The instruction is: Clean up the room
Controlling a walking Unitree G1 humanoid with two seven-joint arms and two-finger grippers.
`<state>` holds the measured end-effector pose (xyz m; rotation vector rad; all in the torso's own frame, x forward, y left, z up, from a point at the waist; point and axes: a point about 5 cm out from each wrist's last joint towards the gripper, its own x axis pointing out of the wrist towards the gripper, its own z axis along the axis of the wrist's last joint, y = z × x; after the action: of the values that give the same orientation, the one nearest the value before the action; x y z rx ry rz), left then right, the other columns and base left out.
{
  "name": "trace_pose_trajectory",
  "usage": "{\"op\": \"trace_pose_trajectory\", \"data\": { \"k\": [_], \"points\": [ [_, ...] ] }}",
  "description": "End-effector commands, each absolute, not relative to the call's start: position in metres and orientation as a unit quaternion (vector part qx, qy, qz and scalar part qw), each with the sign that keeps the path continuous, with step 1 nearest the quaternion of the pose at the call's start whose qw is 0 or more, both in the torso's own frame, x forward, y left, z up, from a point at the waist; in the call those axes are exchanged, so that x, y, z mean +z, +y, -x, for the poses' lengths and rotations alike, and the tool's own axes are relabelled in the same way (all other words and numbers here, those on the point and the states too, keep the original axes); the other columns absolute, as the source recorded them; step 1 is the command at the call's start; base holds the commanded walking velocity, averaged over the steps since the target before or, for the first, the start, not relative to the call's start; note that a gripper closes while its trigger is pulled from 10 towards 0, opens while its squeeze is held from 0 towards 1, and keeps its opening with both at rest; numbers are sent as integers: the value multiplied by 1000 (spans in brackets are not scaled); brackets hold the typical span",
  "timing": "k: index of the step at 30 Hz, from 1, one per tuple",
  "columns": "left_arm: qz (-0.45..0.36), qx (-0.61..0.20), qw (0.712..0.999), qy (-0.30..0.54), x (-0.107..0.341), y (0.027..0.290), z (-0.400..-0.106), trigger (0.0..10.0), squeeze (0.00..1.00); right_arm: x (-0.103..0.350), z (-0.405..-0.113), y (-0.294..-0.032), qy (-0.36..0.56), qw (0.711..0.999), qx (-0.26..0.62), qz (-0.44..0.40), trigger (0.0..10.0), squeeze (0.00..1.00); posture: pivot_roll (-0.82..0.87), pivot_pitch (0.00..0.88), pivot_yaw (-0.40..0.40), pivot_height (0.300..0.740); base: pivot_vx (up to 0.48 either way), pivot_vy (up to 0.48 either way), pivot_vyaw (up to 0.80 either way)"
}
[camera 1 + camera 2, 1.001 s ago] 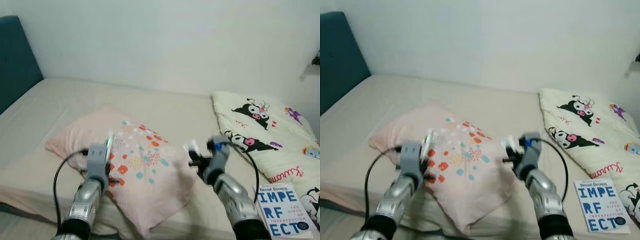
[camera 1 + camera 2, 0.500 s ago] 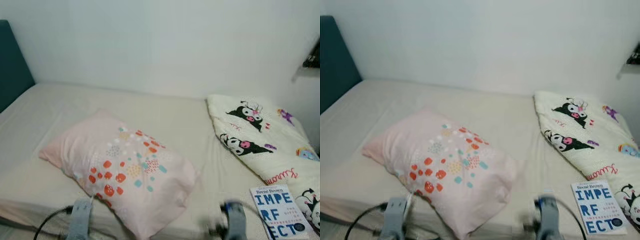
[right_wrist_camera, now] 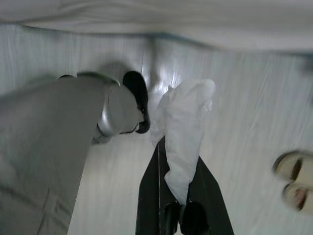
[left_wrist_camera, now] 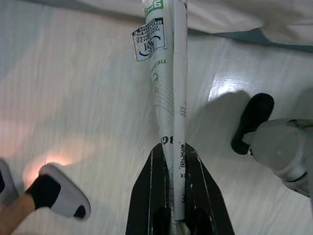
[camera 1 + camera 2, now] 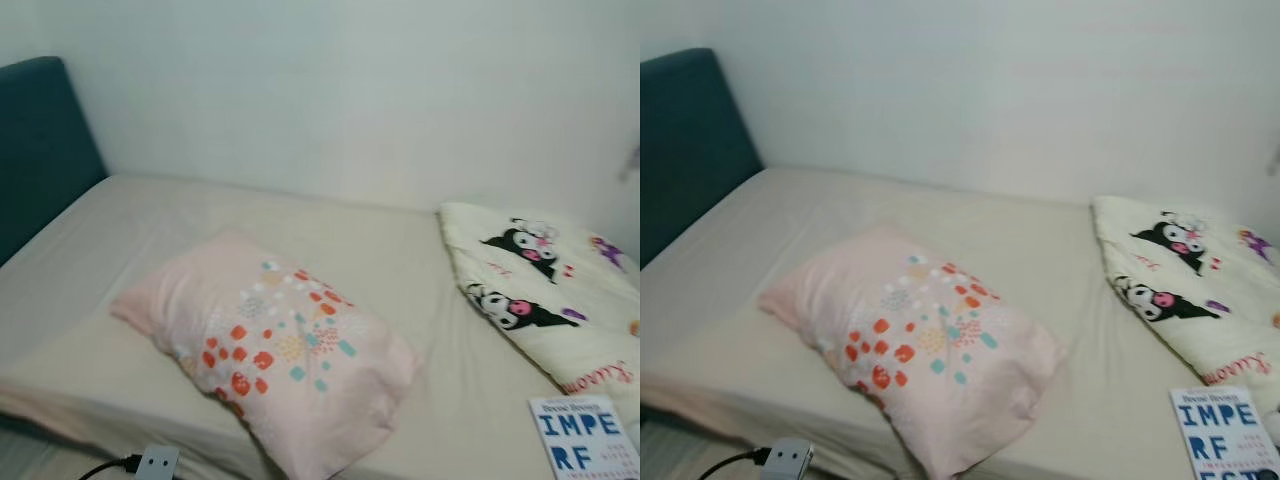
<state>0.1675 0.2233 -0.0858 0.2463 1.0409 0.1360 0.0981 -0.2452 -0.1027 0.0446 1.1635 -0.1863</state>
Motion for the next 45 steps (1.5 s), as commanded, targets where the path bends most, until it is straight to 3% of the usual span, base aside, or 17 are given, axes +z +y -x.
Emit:
{"op": "trace_pose_trajectory", "data": {
  "k": [1,13,45],
  "points": [
    [-127,56,855,500,-86,226,-166,10000,0,-102,-100,-247,545,834,-84,-10,10000,0,-17,0,-51,740,0,0,756],
    [-142,11,857,496,-87,213,-169,10000,0,-99,-112,-245,537,842,-59,5,10000,0,-11,0,-59,740,0,0,759],
    [-151,-33,837,524,-96,214,-147,10000,0,-96,-131,-235,523,852,-16,25,10000,0,-4,0,-58,740,0,0,757]
  ]
}}
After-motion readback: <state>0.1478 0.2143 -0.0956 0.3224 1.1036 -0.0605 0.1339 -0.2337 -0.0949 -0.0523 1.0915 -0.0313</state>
